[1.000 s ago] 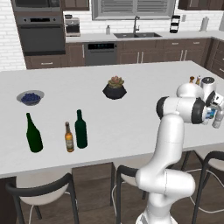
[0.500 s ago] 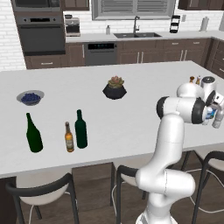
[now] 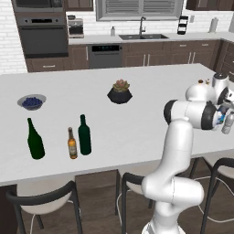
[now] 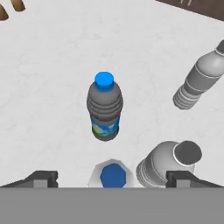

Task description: Move the plastic bottles in the middle to the plastics group, and the glass bottles in the middle to the glass group.

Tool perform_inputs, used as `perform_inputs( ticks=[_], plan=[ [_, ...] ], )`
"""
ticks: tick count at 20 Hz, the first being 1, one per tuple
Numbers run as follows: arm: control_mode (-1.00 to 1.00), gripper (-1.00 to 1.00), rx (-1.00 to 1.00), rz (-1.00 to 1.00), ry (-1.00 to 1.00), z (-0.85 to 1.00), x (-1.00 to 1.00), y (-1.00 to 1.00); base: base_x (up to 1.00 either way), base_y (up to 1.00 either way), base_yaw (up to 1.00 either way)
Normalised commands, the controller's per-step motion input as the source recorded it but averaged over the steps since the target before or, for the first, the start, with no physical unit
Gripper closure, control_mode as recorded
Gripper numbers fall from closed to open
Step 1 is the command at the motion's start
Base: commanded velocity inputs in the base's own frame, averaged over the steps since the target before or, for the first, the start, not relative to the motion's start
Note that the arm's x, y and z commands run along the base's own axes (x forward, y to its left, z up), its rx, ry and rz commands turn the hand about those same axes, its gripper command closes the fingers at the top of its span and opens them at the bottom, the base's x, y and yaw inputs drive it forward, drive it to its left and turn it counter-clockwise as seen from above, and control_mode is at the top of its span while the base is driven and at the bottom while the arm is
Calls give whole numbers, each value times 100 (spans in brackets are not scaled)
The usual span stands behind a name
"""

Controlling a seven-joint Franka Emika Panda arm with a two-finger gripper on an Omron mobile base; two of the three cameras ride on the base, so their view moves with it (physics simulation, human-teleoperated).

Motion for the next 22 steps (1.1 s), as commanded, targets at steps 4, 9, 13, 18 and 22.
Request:
perform_inputs(
  ticks=[4,9,13,18,22],
  plan=[
    [-100,-100,0,2,-5,32,-48,9,0,0,0],
    [-100,-100,0,14,-7,3,-72,46,0,0,0],
    [-100,-100,0,19,-7,8,-84,56,0,0,0],
    [-100,-100,0,22,-5,5,-85,51,0,0,0],
    [-100,-100,0,23,0,0,-81,48,0,0,0]
  ],
)
